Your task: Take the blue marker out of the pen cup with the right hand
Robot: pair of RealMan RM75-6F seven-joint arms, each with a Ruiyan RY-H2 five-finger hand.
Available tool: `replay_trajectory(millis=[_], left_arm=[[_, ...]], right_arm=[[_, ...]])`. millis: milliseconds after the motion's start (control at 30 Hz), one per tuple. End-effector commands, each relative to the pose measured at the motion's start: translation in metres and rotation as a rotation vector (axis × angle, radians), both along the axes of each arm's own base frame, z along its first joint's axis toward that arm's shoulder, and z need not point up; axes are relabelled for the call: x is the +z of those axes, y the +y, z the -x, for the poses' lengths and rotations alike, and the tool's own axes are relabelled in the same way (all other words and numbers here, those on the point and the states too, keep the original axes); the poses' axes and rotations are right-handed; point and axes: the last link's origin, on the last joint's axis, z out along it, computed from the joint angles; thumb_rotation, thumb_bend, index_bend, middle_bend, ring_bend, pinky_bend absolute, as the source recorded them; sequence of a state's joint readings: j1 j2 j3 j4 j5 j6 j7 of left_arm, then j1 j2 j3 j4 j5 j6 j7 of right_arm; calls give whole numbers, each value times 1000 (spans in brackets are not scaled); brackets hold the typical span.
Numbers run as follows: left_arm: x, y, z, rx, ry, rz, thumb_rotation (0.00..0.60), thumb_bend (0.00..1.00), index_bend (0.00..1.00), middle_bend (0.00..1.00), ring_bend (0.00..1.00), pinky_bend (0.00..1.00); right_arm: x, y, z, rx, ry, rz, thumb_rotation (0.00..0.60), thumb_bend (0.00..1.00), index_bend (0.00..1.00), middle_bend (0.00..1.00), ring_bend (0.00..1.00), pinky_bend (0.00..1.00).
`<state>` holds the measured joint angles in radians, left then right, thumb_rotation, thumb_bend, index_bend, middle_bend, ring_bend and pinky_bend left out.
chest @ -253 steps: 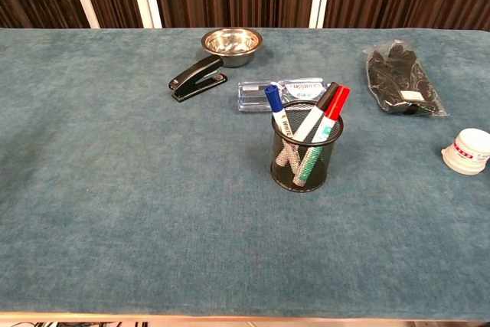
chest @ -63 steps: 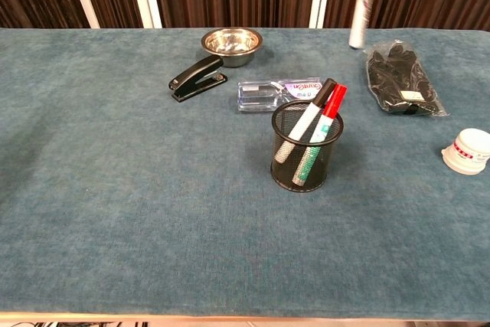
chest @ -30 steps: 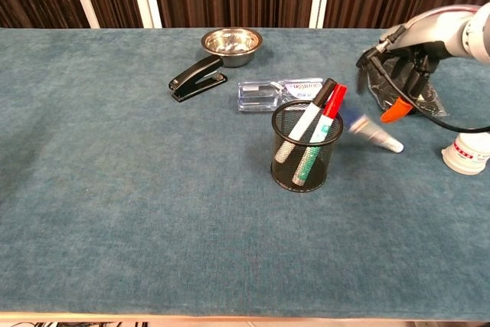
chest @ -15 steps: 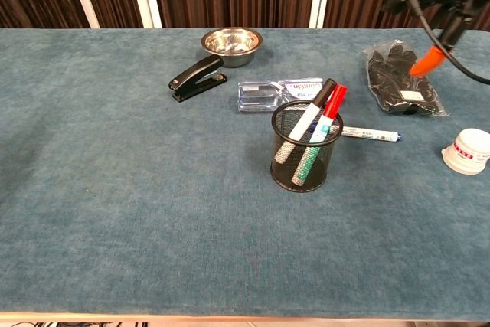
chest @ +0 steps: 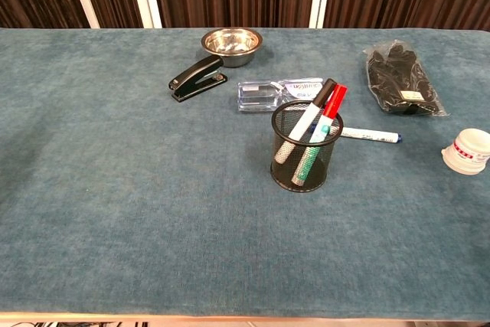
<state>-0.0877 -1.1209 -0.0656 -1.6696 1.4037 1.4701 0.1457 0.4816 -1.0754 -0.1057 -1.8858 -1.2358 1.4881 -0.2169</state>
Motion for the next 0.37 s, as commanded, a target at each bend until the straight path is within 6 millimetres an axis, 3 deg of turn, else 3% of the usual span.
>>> replay_trajectory(millis=[33,200,367], left_arm=[[0,0,0,0,0,0,600,587,119,0,0,0],[-1,0,0,0,5,2,600,587,119,0,0,0],[-1,0,1,4,11,1,600,588,119,0,0,0]], right_arm=[[-8,40,24,-16,-21,28,600,160,14,0,0,158],[-14,59,38,-12,-10,49,600,161,14,0,0,157],[-17,61,42,-13,10,72,600,166,14,0,0,157]])
